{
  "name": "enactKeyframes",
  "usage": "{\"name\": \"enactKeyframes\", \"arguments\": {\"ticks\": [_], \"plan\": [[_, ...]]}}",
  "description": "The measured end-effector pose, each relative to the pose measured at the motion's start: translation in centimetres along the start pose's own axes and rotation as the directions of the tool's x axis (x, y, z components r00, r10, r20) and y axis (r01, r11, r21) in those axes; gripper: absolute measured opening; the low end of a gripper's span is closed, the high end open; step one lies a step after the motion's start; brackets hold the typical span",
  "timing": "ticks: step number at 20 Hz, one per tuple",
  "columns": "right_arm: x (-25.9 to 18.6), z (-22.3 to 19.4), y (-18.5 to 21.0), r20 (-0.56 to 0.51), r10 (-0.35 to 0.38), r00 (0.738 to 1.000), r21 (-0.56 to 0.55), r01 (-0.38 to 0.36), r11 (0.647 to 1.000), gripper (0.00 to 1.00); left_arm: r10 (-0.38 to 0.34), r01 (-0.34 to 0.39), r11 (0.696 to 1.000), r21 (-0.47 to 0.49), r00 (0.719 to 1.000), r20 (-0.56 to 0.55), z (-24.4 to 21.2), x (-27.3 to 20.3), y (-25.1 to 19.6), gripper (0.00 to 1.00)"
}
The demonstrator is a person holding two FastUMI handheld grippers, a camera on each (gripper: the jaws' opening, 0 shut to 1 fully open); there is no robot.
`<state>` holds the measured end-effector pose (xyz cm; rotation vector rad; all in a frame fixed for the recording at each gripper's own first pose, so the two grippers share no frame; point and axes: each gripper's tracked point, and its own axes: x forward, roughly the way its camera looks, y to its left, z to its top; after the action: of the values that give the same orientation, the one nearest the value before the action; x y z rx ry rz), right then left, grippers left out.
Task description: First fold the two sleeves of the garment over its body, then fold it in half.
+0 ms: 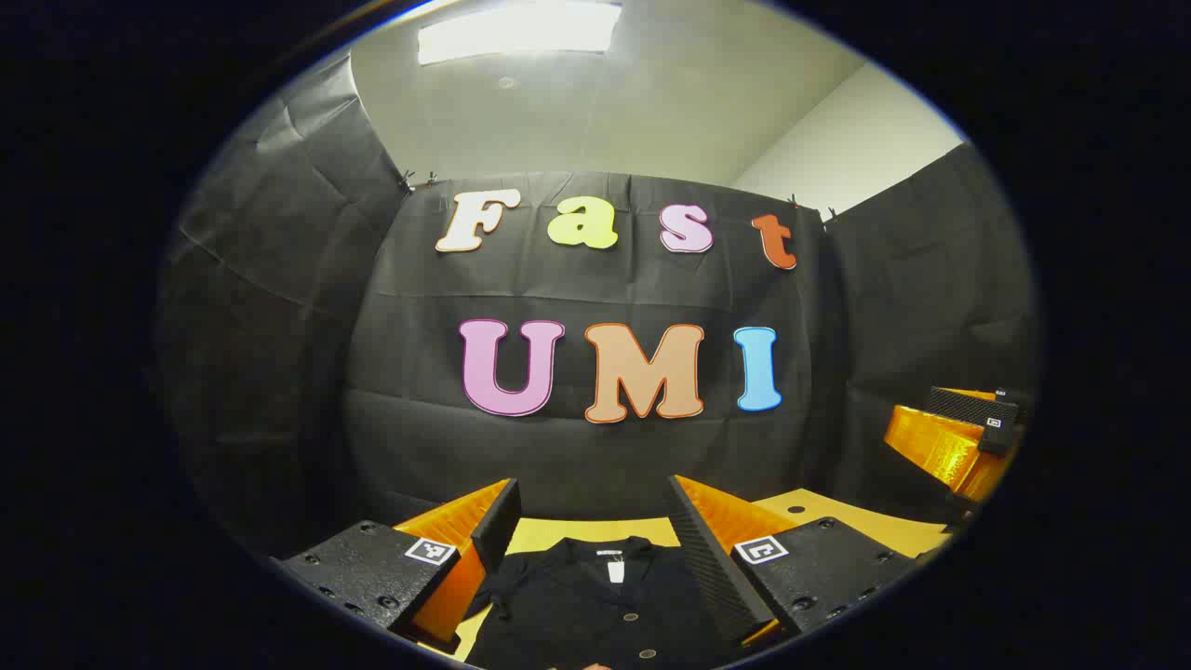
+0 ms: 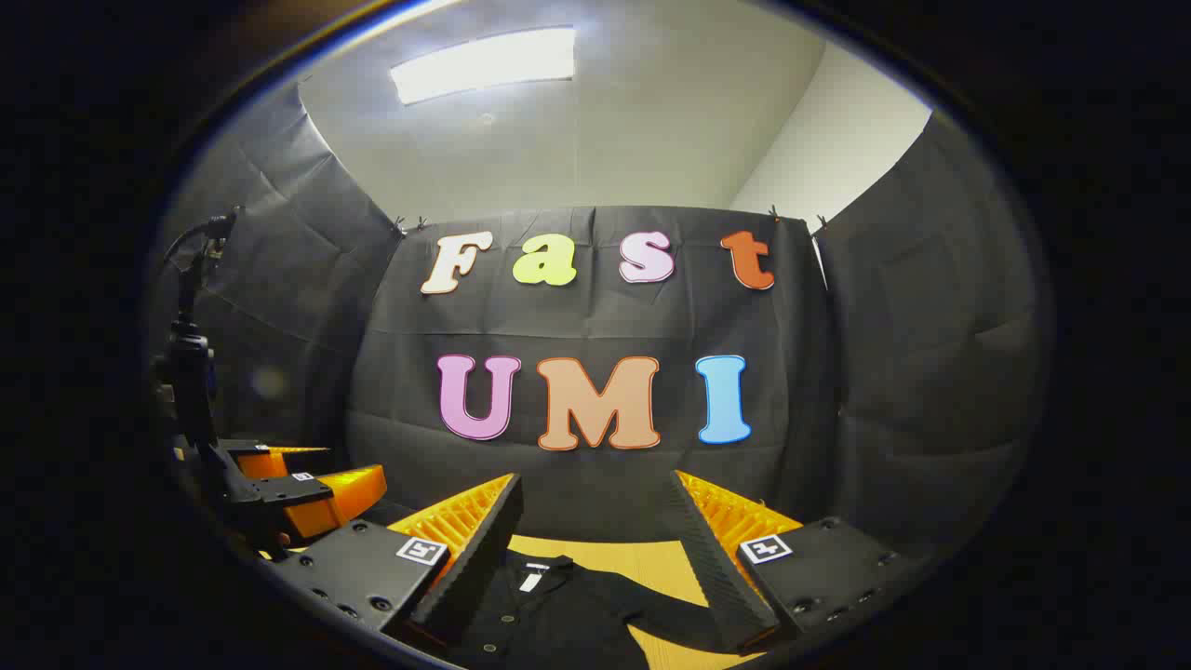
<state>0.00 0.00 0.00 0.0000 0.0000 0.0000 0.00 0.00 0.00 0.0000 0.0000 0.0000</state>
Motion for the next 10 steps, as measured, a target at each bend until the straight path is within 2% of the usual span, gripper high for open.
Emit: {"name": "enactKeyframes", "arguments": {"ticks": [10], "plan": [[0.53, -0.24, 0.30, 0.002, -0.002, 1.000, 0.004, 0.002, 1.000, 0.98, 0.006, -0.006, 1.000, 0.002, 1.000, -0.004, -0.33, 0.26, 0.52, 0.92]]}}
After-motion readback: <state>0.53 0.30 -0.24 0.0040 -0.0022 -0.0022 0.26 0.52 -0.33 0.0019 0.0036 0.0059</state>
